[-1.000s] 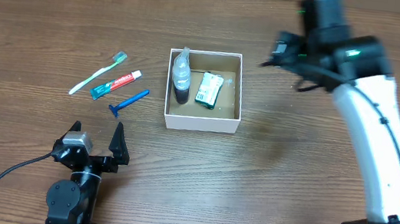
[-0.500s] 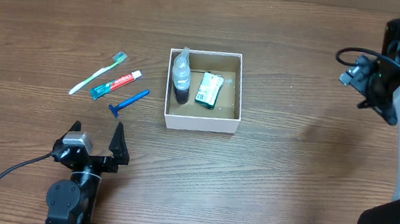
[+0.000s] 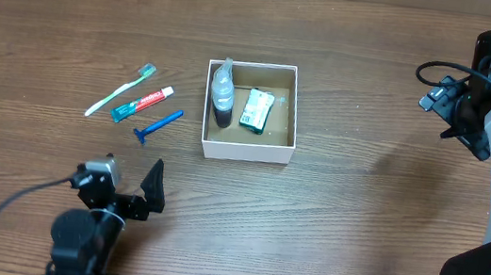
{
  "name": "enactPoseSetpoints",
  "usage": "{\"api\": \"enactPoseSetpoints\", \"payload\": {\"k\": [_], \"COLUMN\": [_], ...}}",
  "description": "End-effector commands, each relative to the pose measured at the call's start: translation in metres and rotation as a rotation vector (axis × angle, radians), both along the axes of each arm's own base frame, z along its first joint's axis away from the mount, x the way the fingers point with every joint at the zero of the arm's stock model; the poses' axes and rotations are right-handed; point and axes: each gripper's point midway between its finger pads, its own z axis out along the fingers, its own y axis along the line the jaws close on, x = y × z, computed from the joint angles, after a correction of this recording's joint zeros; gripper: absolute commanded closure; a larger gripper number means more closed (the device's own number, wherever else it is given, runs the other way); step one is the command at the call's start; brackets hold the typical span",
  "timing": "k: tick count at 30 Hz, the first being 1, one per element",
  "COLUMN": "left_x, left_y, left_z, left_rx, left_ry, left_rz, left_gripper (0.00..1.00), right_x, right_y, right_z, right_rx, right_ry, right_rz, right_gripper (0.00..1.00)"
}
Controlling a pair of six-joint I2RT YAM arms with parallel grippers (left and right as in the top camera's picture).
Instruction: Pack container
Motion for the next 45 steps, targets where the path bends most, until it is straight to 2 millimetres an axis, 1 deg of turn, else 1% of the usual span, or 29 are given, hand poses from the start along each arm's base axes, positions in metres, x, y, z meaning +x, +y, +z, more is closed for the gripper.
{"api": "enactPoseSetpoints", "payload": {"k": [1,3,6,8,10,13,16,18,19,21,23,25,27,33,36,40,45], "left_x": [0.011,0.021,0.040,0.050,0.059,0.072,0.081,0.084,0.085,0.089,0.094,0.101,0.107,0.117,0.119,0.124,0.130], "left_y": [0.002,0.001,-0.010,-0.015,-0.015,-0.015,-0.014,-0.011,-0.008,-0.003,-0.004,-0.004,-0.004,-0.004,-0.004,-0.004,-0.004], "left_z": [0.051,0.062,0.083,0.096,0.106,0.114,0.106,0.091,0.080,0.063,0.048,0.032,0.011,-0.058,-0.086,-0.110,-0.126], "left_rx": [-0.004,-0.003,0.018,0.024,0.029,0.052,0.176,0.268,0.318,0.369,0.409,0.433,0.461,0.516,0.518,0.522,0.538], "left_ry": [0.071,0.156,0.286,0.338,0.392,0.445,0.468,0.504,0.540,0.593,0.629,0.664,0.712,0.873,0.929,0.962,0.965], "left_rz": [0.009,0.003,-0.069,-0.108,-0.111,-0.126,-0.194,-0.236,-0.250,-0.267,-0.313,-0.344,-0.387,-0.520,-0.556,-0.582,-0.607], "left_gripper": [0.00,0.00,0.00,0.00,0.00,0.00,0.00,0.00,0.00,0.00,0.00,0.00,0.00,0.00,0.00,0.00,0.00], "right_x": [0.000,0.000,0.000,0.000,0.000,0.000,0.000,0.000,0.000,0.000,0.000,0.000,0.000,0.000,0.000,0.000,0.000], "right_y": [0.000,0.000,0.000,0.000,0.000,0.000,0.000,0.000,0.000,0.000,0.000,0.000,0.000,0.000,0.000,0.000,0.000], "right_z": [0.003,0.003,0.003,0.003,0.003,0.003,0.003,0.003,0.003,0.003,0.003,0.003,0.003,0.003,0.003,0.003,0.003], "right_rx": [0.000,0.000,0.000,0.000,0.000,0.000,0.000,0.000,0.000,0.000,0.000,0.000,0.000,0.000,0.000,0.000,0.000], "right_ry": [-0.015,-0.015,-0.015,-0.015,-0.015,-0.015,-0.015,-0.015,-0.015,-0.015,-0.015,-0.015,-0.015,-0.015,-0.015,-0.015,-0.015], "right_rz": [-0.004,-0.004,-0.004,-0.004,-0.004,-0.004,-0.004,-0.004,-0.004,-0.004,-0.004,-0.004,-0.004,-0.004,-0.004,-0.004,-0.004], "right_gripper": [0.00,0.00,0.00,0.00,0.00,0.00,0.00,0.00,0.00,0.00,0.00,0.00,0.00,0.00,0.00,0.00,0.00]}}
